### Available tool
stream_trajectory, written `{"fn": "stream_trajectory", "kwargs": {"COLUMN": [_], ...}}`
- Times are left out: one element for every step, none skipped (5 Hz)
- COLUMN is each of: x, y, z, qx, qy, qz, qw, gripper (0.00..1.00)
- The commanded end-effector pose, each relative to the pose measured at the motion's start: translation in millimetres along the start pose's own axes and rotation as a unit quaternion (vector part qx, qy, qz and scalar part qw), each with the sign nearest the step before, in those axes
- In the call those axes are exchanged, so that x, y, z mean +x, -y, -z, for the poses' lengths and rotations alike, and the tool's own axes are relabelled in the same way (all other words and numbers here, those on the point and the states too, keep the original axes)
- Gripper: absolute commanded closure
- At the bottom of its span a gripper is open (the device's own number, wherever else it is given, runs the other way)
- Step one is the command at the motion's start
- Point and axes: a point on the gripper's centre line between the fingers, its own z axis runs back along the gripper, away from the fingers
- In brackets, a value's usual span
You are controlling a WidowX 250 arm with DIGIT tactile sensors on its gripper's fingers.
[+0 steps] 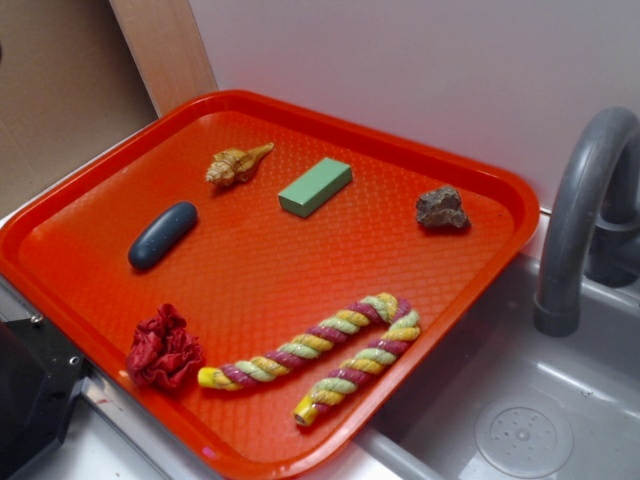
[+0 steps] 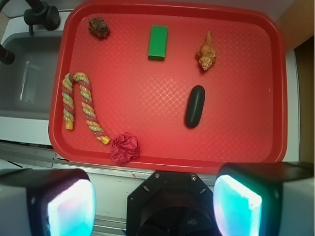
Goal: Grab the rock.
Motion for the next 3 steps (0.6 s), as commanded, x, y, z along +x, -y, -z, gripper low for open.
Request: {"fn": "stream_trajectory", "kwargs": {"x": [0.0, 26.1, 58.0], "y": [0.0, 21.8, 42.4], "z": [0.0, -2.5, 1.8], "qx": [0.0, 0.002, -0.025], "qy": [0.0, 0.012, 0.071], "qz": [0.0, 0.015, -0.003], "qw": [1.0, 1.0, 0.997], "gripper": [0.0, 0.0, 0.0]}}
